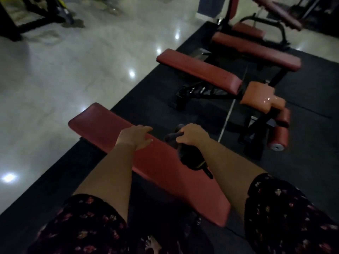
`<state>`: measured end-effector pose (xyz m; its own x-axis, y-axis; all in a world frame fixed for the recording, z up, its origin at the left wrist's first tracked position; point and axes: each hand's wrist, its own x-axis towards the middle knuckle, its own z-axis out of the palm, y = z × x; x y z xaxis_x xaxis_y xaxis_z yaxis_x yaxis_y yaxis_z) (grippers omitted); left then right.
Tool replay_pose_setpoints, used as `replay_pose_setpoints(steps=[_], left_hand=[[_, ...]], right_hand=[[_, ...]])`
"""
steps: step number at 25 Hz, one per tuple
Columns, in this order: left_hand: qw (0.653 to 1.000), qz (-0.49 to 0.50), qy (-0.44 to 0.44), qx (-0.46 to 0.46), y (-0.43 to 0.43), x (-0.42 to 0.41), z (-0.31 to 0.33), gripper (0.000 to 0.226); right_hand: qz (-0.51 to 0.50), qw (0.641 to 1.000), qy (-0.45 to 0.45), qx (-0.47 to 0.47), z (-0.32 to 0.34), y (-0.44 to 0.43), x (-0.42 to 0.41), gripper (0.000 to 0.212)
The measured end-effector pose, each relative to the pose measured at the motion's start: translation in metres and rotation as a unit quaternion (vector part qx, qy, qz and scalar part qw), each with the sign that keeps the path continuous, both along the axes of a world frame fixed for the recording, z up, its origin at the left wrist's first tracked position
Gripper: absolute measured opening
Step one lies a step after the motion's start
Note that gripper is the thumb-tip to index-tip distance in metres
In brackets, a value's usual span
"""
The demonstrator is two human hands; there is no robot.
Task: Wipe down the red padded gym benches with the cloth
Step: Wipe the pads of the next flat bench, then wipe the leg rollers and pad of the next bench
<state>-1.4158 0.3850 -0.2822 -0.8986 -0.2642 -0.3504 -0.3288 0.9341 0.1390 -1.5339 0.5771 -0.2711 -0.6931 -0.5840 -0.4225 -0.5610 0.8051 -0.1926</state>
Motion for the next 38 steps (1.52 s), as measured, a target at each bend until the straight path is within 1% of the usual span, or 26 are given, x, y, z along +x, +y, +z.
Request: replay_pose_setpoints(steps=[2,5,13,17,20,23,26,31,35,38], left_hand=[[1.000,-0.019,-0.001,-0.006,0.031,-0.014,-0.001,0.059],[0.998,-0.054,-0.020,-0.009,0.080,-0.027,-0.004,0.059],[0.987,-0.157,-0.022,-0.015,0.239,-0.061,0.003,0.061],[0.977,-0.210,-0.015,-0.021,0.327,-0.071,0.007,0.061],[0.971,-0.239,-0.013,-0.019,0.378,-0.080,0.007,0.061],[0.961,-0.275,-0.002,-0.023,0.426,-0.085,0.013,0.060],[0.952,-0.304,0.013,-0.028,0.460,-0.085,0.020,0.060],[0.939,-0.339,0.037,-0.039,0.490,-0.096,0.036,0.058],[0.930,-0.365,0.042,-0.032,0.506,-0.103,0.041,0.057],[0.924,-0.379,0.035,-0.040,0.502,-0.107,0.041,0.058]], right_hand=[[-0.019,1.000,0.012,0.014,0.004,0.036,-0.012,0.034],[-0.075,0.997,0.006,0.005,0.007,0.092,-0.022,0.039],[-0.193,0.980,-0.032,-0.032,0.011,0.261,-0.004,0.037],[-0.245,0.969,-0.022,-0.028,0.011,0.356,0.008,0.042],[-0.252,0.968,0.006,-0.005,0.020,0.409,0.013,0.047],[-0.286,0.958,0.020,-0.012,0.030,0.456,0.019,0.049],[-0.316,0.948,0.025,-0.019,0.041,0.488,0.028,0.049],[-0.357,0.932,0.038,-0.041,0.055,0.521,0.036,0.044],[-0.387,0.920,0.042,-0.038,0.058,0.532,0.039,0.045],[-0.395,0.917,0.043,-0.027,0.063,0.523,0.035,0.044]])
